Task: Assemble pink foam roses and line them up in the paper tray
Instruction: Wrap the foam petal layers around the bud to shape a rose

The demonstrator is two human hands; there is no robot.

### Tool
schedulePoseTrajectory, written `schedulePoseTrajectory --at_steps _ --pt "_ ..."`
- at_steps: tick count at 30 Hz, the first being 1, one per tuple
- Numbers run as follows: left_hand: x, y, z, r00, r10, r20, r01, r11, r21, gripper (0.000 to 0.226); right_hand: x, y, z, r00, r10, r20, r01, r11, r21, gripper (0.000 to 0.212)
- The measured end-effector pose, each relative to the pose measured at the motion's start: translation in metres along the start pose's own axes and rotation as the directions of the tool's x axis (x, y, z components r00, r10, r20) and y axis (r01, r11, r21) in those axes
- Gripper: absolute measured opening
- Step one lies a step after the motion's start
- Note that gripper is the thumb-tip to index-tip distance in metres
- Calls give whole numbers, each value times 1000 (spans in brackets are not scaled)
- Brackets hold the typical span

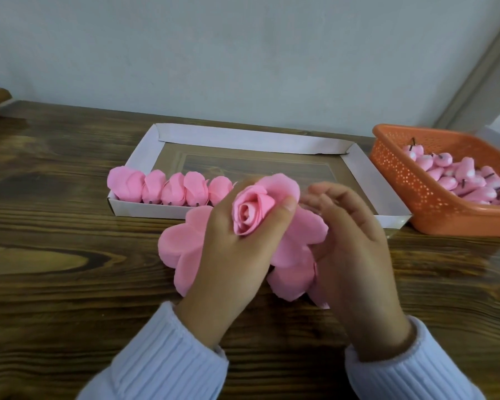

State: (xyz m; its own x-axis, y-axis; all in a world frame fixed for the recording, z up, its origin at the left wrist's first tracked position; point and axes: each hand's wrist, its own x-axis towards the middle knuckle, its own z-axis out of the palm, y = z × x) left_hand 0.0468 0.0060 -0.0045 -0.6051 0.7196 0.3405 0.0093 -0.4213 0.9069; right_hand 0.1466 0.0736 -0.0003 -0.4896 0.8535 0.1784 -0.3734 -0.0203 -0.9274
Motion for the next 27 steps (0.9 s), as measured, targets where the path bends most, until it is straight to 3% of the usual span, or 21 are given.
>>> schedulePoseTrajectory --at_steps 5,9,13,19,27 --pt "0 -4 0 994 -24 110 13 994 105 7 -1 -8 0 964 -263 47 266 935 -233 18" --pt "-1 -9 1 977 -34 212 6 991 132 37 -2 -11 1 938 -298 176 340 889 -306 11" --pt "-4 -12 2 973 -30 230 -12 984 177 59 0 -10 -4 931 -323 168 364 840 -403 11" --pt "-4 -11 2 979 -13 204 -25 983 184 55 1 -8 -5 919 -373 129 390 809 -439 18" --pt "-2 -13 4 978 -48 204 6 980 200 46 5 -11 -7 837 -433 335 545 602 -583 51"
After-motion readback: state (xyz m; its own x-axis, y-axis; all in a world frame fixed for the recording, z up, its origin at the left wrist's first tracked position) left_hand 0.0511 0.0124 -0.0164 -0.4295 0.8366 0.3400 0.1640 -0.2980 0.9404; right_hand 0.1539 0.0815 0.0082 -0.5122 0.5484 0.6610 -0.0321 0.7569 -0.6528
